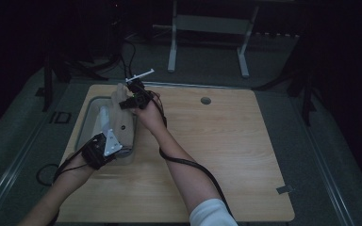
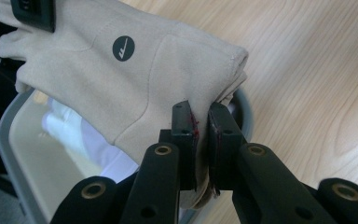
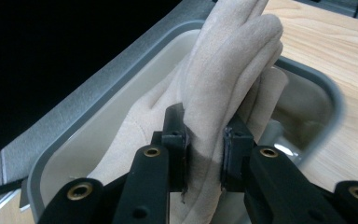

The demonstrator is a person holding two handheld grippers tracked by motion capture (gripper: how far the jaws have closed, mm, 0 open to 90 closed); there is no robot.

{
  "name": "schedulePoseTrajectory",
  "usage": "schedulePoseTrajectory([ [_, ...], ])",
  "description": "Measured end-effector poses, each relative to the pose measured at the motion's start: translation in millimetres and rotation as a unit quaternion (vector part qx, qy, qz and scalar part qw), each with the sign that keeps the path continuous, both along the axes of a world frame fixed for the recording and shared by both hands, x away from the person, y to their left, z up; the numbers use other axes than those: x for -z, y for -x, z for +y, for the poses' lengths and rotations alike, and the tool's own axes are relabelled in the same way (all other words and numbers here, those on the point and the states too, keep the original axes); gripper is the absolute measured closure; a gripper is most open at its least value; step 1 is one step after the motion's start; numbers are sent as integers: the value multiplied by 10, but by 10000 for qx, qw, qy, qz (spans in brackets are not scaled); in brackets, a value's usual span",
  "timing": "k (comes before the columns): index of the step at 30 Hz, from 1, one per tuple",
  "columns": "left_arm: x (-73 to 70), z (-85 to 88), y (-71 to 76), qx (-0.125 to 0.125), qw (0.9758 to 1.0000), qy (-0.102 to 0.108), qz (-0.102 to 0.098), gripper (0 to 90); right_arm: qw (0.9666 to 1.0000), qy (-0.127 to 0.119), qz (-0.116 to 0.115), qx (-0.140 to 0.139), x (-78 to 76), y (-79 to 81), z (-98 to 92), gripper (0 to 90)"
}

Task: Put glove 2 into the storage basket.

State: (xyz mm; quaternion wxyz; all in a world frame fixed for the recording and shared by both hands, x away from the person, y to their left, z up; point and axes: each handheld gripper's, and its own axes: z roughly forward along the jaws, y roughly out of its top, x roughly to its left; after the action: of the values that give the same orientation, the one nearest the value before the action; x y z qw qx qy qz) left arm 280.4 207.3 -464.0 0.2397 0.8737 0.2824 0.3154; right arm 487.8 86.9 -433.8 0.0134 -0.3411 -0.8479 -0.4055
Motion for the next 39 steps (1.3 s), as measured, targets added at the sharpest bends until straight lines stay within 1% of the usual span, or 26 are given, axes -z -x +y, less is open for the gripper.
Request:
schedulePoseTrajectory([
  [3, 39, 90, -3, -91, 9999, 80, 41, 832, 9999, -36, 78, -69, 61, -38, 91, 758],
  [6, 109, 154, -50, -172, 9997, 113, 152, 832, 9998, 162, 68, -72, 162, -68, 183, 758],
  [7, 134, 166, -72, -183, 9994, 155, 240, 831, 9997, 229, 70, -46, 197, -75, 207, 757],
  [9, 183, 174, -105, -142, 9993, 138, 328, 831, 9993, 360, 80, -43, 269, -92, 247, 757],
  [10, 197, 176, -116, -145, 9991, 177, 368, 830, 9991, 426, 83, -33, 297, -98, 264, 757],
  [12, 211, 189, -147, -174, 9985, 273, 447, 829, 9987, 491, 112, -24, 335, -110, 276, 756],
  [14, 223, 188, -182, -163, 9980, 268, 546, 828, 9984, 536, 169, 4, 377, -129, 281, 754],
  [17, 251, 169, -233, -169, 9971, 255, 700, 827, 9973, 722, 115, -8, 414, -111, 308, 728],
  [18, 253, 167, -246, -172, 9967, 280, 741, 826, 9974, 715, 71, 0, 406, -100, 299, 705],
  [20, 252, 164, -258, -171, 9964, 292, 772, 819, 9976, 691, 93, -35, 385, -93, 270, 636],
  [21, 250, 165, -262, -174, 9963, 299, 788, 818, 9976, 681, 63, -44, 372, -89, 252, 605],
  [22, 247, 170, -269, -194, 9959, 345, 816, 811, 9977, 669, 43, -41, 352, -83, 225, 556],
  [23, 245, 174, -274, -213, 9955, 385, 837, 802, 9978, 645, 100, -68, 333, -84, 189, 512],
  [24, 237, 179, -273, -235, 9954, 409, 835, 787, 9980, 612, 115, -66, 313, -81, 159, 497],
  [26, 214, 192, -268, -243, 9949, 503, 839, 753, 9982, 594, -12, -96, 264, -65, 109, 445],
  [27, 201, 196, -260, -262, 9953, 495, 789, 717, 9983, 567, -69, -123, 227, -55, 75, 406],
  [29, 156, 217, -242, -375, 9951, 567, 718, 590, 9987, 473, -114, -151, 173, -35, 21, 353],
  [30, 128, 231, -232, -395, 9940, 688, 751, 530, 9988, 443, -90, -199, 147, -17, -6, 298],
  [31, 110, 230, -220, -418, 9940, 685, 747, 468, 9988, 388, -56, -301, 125, 4, -37, 289],
  [32, 100, 221, -208, -477, 9943, 624, 715, 410, 9986, 366, -27, -376, 113, 27, -55, 285],
  [33, 84, 205, -183, -557, 9949, 558, 622, 357, 9983, 358, -10, -464, 107, 44, -68, 266],
  [34, 68, 203, -168, -559, 9949, 587, 595, 346, 9982, 327, -15, -508, 100, 73, -91, 260],
  [36, 41, 199, -142, -579, 9935, 749, 637, 272, 9980, 299, -76, -560, 96, 114, -124, 250],
  [37, 41, 199, -142, -579, 9935, 749, 637, 217, 9980, 299, -76, -560, 96, 114, -124, 250],
  [38, 24, 196, -128, -564, 9918, 945, 646, 217, 9976, 280, -106, -619, 95, 141, -148, 220],
  [39, 22, 193, -125, -543, 9912, 1015, 660, 160, 9975, 203, -169, -650, 97, 188, -196, 217],
])
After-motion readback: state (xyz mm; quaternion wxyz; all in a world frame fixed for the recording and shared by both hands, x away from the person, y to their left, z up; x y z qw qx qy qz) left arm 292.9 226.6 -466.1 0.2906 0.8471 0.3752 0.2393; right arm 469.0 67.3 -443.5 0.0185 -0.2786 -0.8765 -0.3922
